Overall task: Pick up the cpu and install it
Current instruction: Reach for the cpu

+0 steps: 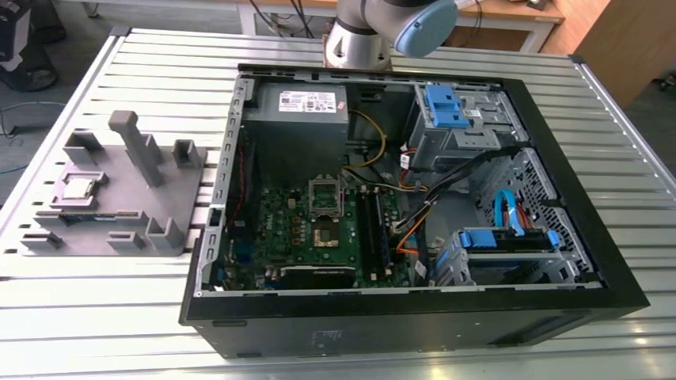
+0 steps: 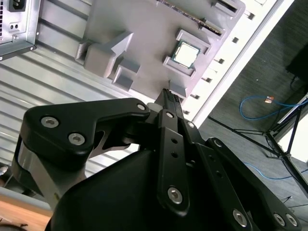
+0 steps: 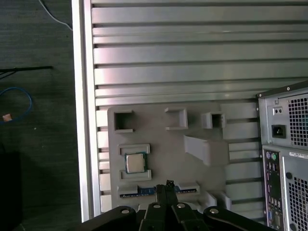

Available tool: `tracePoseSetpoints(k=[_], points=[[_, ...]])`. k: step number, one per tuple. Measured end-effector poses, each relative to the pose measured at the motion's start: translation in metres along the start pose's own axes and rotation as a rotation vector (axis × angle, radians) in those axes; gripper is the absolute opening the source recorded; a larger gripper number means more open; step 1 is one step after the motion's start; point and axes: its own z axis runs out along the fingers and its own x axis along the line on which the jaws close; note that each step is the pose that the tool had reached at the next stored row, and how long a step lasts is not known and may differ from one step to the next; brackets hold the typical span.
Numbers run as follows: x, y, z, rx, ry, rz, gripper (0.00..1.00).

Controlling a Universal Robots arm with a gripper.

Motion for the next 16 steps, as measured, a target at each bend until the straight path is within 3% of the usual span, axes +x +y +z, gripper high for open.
tracePoseSetpoints(k=[16], points=[[0.0013,-0.0009,0.0172,0.0004,0.0048,0.0,0.11]])
